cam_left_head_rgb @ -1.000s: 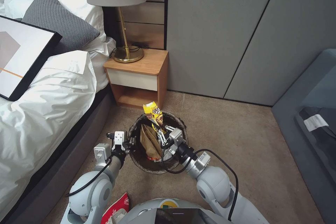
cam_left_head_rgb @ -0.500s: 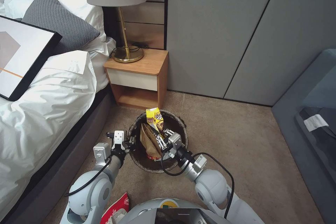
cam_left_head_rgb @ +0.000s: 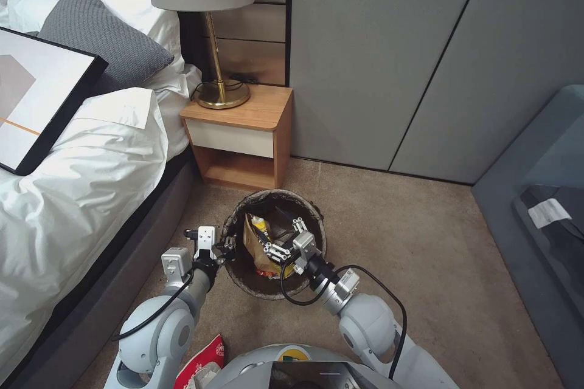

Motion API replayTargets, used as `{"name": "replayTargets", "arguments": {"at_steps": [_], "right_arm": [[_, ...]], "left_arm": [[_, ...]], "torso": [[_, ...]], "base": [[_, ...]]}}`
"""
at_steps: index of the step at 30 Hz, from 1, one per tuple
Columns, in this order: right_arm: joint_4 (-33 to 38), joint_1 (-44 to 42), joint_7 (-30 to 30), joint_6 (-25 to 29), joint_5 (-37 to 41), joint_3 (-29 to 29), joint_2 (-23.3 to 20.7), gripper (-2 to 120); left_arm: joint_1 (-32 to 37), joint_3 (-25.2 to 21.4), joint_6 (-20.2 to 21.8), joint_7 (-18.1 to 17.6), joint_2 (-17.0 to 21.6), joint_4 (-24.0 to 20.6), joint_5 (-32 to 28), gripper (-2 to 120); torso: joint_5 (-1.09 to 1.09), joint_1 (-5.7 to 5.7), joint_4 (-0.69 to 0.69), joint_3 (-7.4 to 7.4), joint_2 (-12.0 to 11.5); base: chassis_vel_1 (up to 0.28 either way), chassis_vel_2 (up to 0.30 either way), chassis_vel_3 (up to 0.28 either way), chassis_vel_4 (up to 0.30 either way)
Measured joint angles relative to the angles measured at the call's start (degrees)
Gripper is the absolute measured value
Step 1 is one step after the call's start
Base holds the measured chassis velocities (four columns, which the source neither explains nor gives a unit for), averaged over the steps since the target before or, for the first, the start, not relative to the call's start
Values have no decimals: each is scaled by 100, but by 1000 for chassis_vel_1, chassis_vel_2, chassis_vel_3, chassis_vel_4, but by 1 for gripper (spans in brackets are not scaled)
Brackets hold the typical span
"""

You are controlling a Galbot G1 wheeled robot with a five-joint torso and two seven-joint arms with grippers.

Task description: Pick up the trash bin, then pick up the garbage from the floor and place it into the trash bin.

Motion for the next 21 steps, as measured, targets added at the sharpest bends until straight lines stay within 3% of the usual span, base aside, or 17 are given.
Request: {"name": "replayTargets", "arguments": {"at_steps": [5, 8, 13, 15, 21], "right_arm": [[61, -4, -6, 6, -4, 15, 7, 96], [166, -4, 48, 15, -22, 63, 36, 100], [469, -31, 320, -15, -175, 260, 126, 100], [853, -144, 798, -126, -447, 562, 226, 100], [1453, -555, 1367, -102, -1039, 1358, 459, 100]], "left_arm": [[0, -3, 7, -4, 2, 1, -1, 0], [-4, -3, 8, -5, 2, 7, 3, 0], [0, -12, -3, 2, 6, 34, 25, 0], [4, -17, -45, 7, 22, 67, 79, 0], [-3, -22, -98, 13, 43, 113, 102, 0]], "torso": [[0, 0, 0, 0, 0], [0, 0, 0, 0, 0], [0, 0, 1, 0, 0], [0, 0, 0, 0, 0], [0, 0, 0, 0, 0]], "base": [[0, 0, 0, 0], [0, 0, 0, 0], [0, 0, 0, 0], [0, 0, 0, 0], [0, 0, 0, 0]]}}
